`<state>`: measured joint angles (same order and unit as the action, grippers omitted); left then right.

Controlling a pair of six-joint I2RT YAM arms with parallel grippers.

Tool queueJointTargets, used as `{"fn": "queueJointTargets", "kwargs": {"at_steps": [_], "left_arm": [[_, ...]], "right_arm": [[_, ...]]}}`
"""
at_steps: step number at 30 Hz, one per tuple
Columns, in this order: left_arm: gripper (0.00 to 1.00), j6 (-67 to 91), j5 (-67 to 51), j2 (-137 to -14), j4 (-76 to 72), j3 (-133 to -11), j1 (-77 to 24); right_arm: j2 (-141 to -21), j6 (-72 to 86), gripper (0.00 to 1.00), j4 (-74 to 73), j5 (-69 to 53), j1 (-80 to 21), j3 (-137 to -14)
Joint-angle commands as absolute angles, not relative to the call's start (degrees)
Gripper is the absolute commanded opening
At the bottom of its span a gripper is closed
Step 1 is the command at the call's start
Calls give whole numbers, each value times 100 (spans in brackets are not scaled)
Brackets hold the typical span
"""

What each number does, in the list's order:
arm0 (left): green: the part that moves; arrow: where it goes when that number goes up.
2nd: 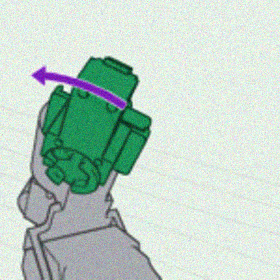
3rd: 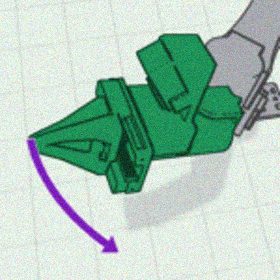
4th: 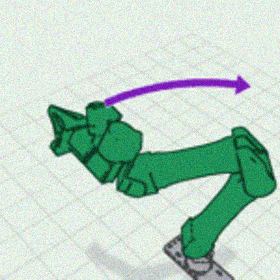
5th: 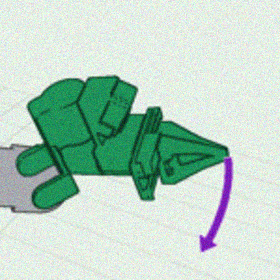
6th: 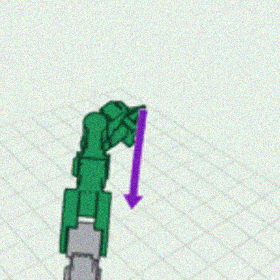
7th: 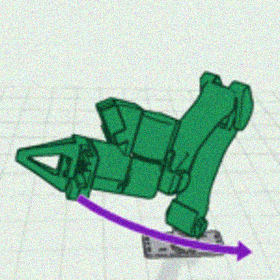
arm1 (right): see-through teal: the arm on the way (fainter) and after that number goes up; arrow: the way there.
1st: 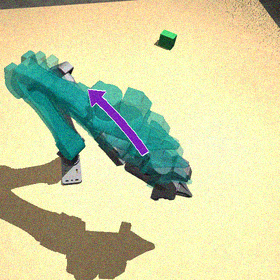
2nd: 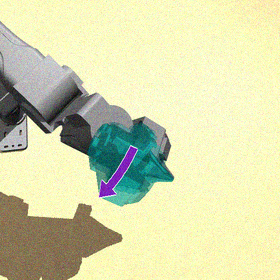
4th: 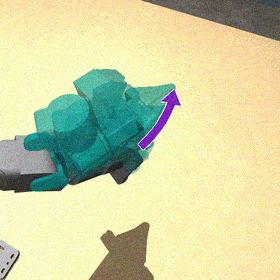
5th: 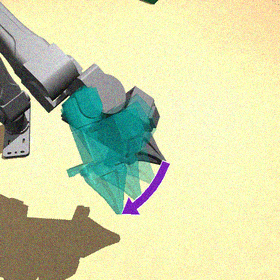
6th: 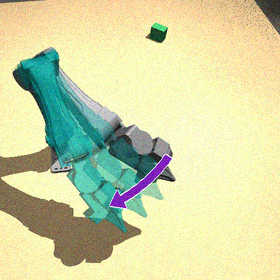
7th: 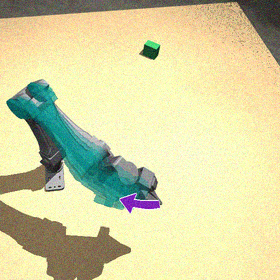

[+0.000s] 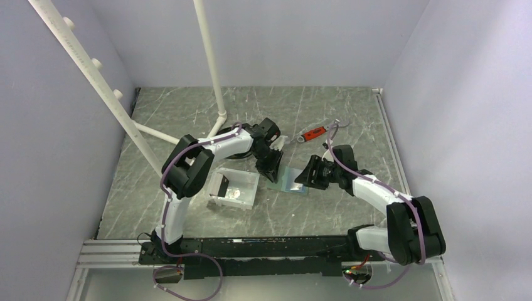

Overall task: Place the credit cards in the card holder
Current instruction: Open the card holder at the center of the board.

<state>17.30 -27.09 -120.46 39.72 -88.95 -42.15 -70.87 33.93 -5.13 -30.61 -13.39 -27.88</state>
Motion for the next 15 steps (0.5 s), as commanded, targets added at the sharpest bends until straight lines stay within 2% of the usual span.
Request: {"fn": "queueJointTargets", "kwargs": {"at_steps": [1,15], "left_arm": [[21,1751,-2777,-11683,3930,-8974,-4254],[21,1747,-2790,-11655,3940,-8986,-4256]], "right_arm": [[-7251,3533,53,117,-3382,-1327,-2720],[-7990,4269,50,1547,-4039,-1512,-2945]]}}
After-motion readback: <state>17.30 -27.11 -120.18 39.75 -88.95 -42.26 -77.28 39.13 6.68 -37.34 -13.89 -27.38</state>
